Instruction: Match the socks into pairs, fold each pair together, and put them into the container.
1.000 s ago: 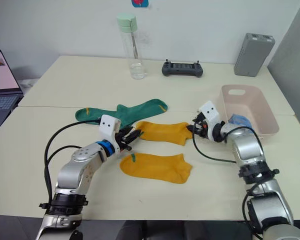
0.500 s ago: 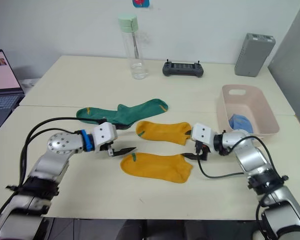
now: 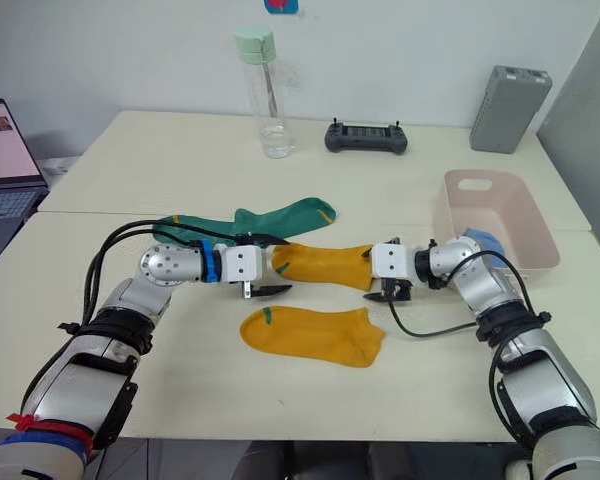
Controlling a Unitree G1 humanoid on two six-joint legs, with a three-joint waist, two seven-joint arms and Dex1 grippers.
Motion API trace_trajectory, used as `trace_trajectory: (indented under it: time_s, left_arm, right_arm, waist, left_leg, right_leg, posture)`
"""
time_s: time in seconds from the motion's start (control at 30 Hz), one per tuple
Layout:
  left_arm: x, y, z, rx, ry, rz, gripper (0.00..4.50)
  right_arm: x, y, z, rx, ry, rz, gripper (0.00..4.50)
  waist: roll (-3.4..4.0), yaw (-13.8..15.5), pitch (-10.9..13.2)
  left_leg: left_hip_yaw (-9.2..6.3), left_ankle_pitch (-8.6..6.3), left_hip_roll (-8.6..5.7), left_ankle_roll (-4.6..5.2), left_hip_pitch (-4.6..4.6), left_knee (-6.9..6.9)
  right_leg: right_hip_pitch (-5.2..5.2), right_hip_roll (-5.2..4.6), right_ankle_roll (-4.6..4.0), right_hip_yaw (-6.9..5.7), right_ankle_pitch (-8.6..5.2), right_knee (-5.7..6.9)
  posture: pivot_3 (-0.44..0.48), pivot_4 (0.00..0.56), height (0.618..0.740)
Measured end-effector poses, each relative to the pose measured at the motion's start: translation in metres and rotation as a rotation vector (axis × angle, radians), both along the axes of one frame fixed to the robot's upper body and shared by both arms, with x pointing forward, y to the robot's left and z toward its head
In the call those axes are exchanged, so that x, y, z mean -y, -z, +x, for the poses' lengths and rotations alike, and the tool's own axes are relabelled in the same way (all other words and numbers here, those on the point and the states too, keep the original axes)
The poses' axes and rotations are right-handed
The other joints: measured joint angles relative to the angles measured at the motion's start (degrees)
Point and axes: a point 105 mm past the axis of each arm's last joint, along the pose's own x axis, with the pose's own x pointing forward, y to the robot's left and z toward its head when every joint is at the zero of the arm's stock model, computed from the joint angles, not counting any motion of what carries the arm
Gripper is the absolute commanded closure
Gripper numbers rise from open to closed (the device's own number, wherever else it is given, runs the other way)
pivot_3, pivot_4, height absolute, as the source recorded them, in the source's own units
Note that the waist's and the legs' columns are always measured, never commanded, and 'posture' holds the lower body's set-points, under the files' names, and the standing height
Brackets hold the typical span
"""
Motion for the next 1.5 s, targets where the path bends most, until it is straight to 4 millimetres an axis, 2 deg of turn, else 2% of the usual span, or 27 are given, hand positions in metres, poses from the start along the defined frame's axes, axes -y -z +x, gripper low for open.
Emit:
trace_trajectory:
  time_s: [0.27,0.3,0.4,0.53,0.7,0.8,0.97,1.17,1.5]
  left_arm:
    - [-0.001,0.009,0.000,-0.035,-0.008,0.000,3.23]
    - [-0.002,0.010,0.000,-0.039,-0.010,0.002,3.56]
    - [-0.001,0.013,0.001,-0.051,-0.013,0.001,4.49]
    - [-0.001,0.013,0.001,-0.059,-0.011,0.004,4.49]
    - [0.003,0.012,0.001,-0.075,0.001,-0.007,4.49]
    - [0.004,0.013,0.000,-0.099,0.003,-0.015,4.50]
    - [0.004,0.013,0.000,-0.109,-0.002,-0.018,4.50]
    - [0.004,0.013,0.000,-0.109,-0.001,-0.018,4.50]
    - [0.006,0.011,0.000,-0.103,0.008,-0.023,4.50]
  right_arm:
    - [-0.002,0.003,-0.006,-0.008,-0.062,-0.025,4.27]
    - [-0.002,0.004,-0.006,-0.010,-0.060,-0.026,4.50]
    - [-0.001,0.005,-0.005,-0.017,-0.047,-0.019,4.50]
    - [0.004,0.004,0.000,-0.028,-0.016,-0.012,4.50]
    - [0.005,-0.006,0.003,-0.039,0.008,0.025,4.50]
    - [-0.001,-0.017,-0.004,-0.081,-0.011,0.085,3.93]
    - [-0.001,-0.003,-0.017,-0.147,-0.020,0.061,2.20]
    - [0.007,0.008,-0.011,-0.189,0.071,0.031,2.20]
    - [0.011,0.007,0.002,-0.243,0.167,0.046,2.20]
  waist:
    - [0.01,0.00,0.00]
    - [0.01,0.00,0.00]
    - [0.01,0.01,0.00]
    - [0.01,0.02,0.01]
    - [0.02,0.01,0.02]
    - [0.02,0.02,0.02]
    - [0.02,0.03,0.02]
    - [0.02,0.02,0.02]
    - [0.02,0.00,0.01]
  left_leg:
    - [-0.01,0.00,0.00,0.00,0.00,0.11]
    - [-0.01,0.00,0.00,0.00,0.00,0.10]
    - [-0.02,0.00,0.00,0.00,-0.01,0.09]
    - [-0.02,0.00,0.00,0.00,-0.01,0.06]
    - [-0.03,0.00,-0.01,0.00,-0.03,0.05]
    - [-0.07,0.00,0.00,0.00,-0.03,0.03]
    - [-0.08,0.00,-0.01,0.00,-0.04,0.04]
    - [-0.08,0.00,0.00,0.00,-0.03,0.06]
    - [-0.09,0.00,0.00,0.00,-0.02,0.27]
  right_leg:
    - [0.02,0.00,0.07,0.00,0.01,0.05]
    - [0.02,0.01,0.03,0.00,0.03,0.05]
    - [0.02,0.00,0.01,-0.01,0.04,0.04]
    - [0.01,0.00,0.00,-0.03,0.04,0.04]
    - [0.01,0.00,0.00,-0.04,0.04,0.04]
    - [0.02,0.00,0.00,-0.08,0.04,0.05]
    - [0.02,0.00,0.00,-0.09,0.04,0.05]
    - [0.02,0.01,0.00,-0.09,0.04,0.05]
    - [0.12,0.01,0.03,-0.09,0.06,0.06]
  posture:
    - [0.000,0.150,0.740]
    - [0.000,0.150,0.740]
    - [0.000,0.150,0.740]
    - [0.000,0.150,0.740]
    - [0.000,0.150,0.740]
    - [0.000,0.150,0.740]
    - [0.000,0.150,0.740]
    - [0.000,0.150,0.740]
    - [0.000,0.150,0.740]
